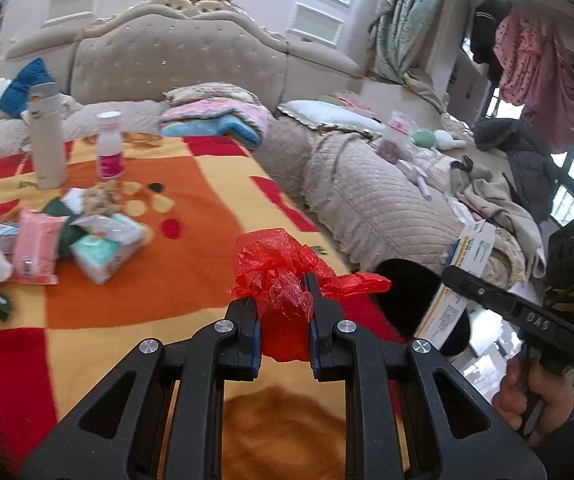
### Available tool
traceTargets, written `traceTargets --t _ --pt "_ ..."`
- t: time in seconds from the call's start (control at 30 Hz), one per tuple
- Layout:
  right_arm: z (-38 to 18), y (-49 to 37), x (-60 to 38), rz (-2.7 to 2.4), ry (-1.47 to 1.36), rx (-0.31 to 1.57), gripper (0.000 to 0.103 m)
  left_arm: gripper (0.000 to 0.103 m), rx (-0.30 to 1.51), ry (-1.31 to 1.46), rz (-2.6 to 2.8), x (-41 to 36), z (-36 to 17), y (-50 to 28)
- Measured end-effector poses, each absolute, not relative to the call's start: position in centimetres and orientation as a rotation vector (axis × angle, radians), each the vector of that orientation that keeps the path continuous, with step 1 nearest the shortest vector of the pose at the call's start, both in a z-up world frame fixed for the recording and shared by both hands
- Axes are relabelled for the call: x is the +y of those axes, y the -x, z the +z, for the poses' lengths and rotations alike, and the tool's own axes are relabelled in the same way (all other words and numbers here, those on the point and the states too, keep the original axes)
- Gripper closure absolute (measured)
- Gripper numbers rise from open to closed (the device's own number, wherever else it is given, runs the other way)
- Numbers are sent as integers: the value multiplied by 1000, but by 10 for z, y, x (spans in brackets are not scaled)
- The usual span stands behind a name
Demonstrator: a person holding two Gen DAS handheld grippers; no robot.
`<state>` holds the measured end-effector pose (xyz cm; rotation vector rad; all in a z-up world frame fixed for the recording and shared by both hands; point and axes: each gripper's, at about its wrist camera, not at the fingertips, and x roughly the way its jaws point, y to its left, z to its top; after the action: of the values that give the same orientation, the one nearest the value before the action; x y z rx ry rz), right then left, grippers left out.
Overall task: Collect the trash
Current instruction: 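Open the right tool over the black bin while the left tool releases the red bag into it, then move both open tools back over the remaining items on the blanket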
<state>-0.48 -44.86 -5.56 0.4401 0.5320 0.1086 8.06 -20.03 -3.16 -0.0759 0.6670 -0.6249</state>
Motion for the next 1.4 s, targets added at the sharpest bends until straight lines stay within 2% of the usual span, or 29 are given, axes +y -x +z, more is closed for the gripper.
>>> traceTargets --t 0.3,0.57,0.83,0.87,0.93,0.97,1.0,1.4 --pt "-61 27 -498 -211 -427 529 60 88 708 50 -752 -290 -28 -82" --pt "-80 25 -532 -338 -457 628 60 88 786 -4 -887 -368 -48 -84" --pt "-95 24 -546 -392 -467 704 60 87 839 -9 -866 -393 -73 -92" --pt "-98 23 -548 -404 -471 717 60 83 861 -16 -862 -397 -76 -95" --pt "-100 19 -547 -405 -451 733 56 62 895 -40 -862 -404 -84 -98" --pt "-101 18 -544 -410 -439 740 53 42 892 -48 -854 -404 -86 -97" --pt "-101 16 -542 -410 -424 744 52 34 882 -45 -844 -400 -86 -97" --pt "-90 11 -525 -403 -420 707 52 34 865 89 -756 -311 -68 -101"
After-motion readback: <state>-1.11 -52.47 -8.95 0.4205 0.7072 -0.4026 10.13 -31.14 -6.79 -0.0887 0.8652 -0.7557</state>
